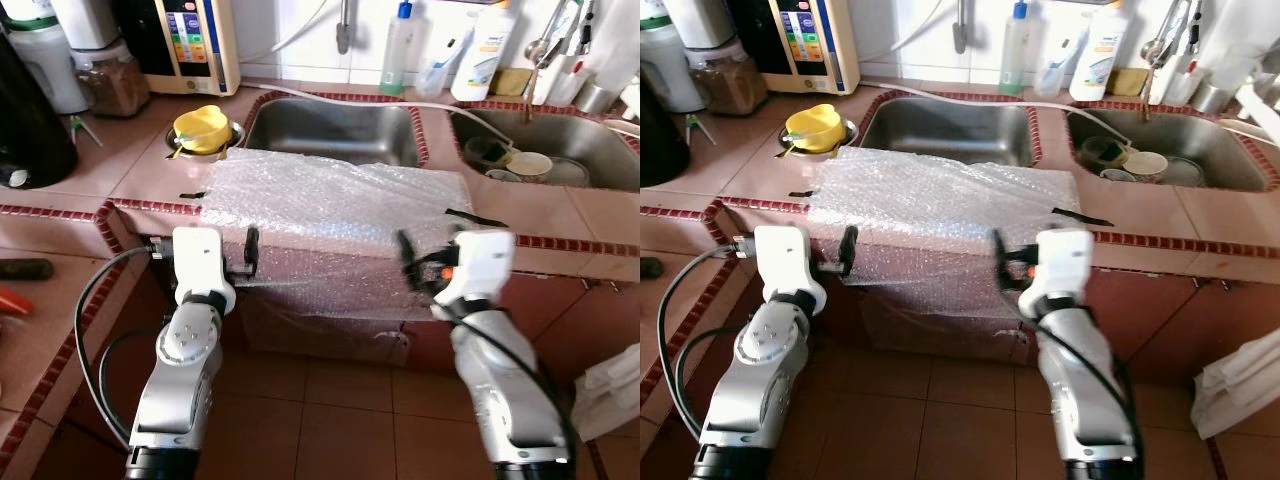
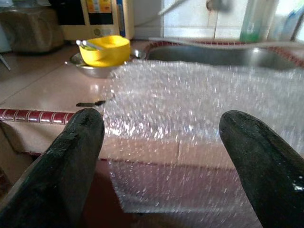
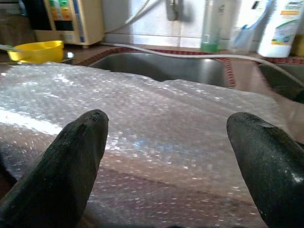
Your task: Kitchen organization
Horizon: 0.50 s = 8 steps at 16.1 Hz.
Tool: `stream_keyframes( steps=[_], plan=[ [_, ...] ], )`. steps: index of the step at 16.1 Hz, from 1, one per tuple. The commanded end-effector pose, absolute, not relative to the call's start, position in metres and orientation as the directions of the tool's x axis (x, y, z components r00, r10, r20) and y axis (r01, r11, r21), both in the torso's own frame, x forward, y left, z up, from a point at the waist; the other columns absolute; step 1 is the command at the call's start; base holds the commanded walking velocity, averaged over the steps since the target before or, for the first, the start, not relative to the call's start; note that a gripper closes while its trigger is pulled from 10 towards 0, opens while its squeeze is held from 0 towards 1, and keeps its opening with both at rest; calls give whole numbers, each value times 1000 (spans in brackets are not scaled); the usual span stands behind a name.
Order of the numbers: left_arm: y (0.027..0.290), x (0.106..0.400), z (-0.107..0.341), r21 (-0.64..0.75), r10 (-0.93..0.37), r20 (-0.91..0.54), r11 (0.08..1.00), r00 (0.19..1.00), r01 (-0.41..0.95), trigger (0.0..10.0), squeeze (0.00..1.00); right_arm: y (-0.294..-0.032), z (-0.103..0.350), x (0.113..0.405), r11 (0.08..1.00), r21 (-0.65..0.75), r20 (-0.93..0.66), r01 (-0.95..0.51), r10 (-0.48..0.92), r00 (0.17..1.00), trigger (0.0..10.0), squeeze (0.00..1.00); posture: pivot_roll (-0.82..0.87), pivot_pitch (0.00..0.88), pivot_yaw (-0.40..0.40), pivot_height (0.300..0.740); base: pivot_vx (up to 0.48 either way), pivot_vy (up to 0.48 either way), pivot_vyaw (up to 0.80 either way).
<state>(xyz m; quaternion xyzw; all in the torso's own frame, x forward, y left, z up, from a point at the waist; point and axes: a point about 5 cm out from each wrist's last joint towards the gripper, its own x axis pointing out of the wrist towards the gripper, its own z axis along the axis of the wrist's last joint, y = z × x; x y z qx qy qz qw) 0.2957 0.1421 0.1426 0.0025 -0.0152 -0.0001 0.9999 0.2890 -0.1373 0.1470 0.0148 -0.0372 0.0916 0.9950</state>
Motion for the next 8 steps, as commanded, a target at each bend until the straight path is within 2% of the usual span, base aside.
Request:
stream_keyframes(
  steps=[1,8],
  plan=[
    [145,295,144,13,11,31,1000,999,-12,10000,0,-140,152,288,983,17,92,-183,181,979,10000,0,-72,55,4,740,0,0,0],
    [145,294,150,24,-17,65,1000,998,15,10000,0,-141,156,291,982,4,115,-189,187,976,10000,0,-67,48,1,740,0,0,0]
  ],
)
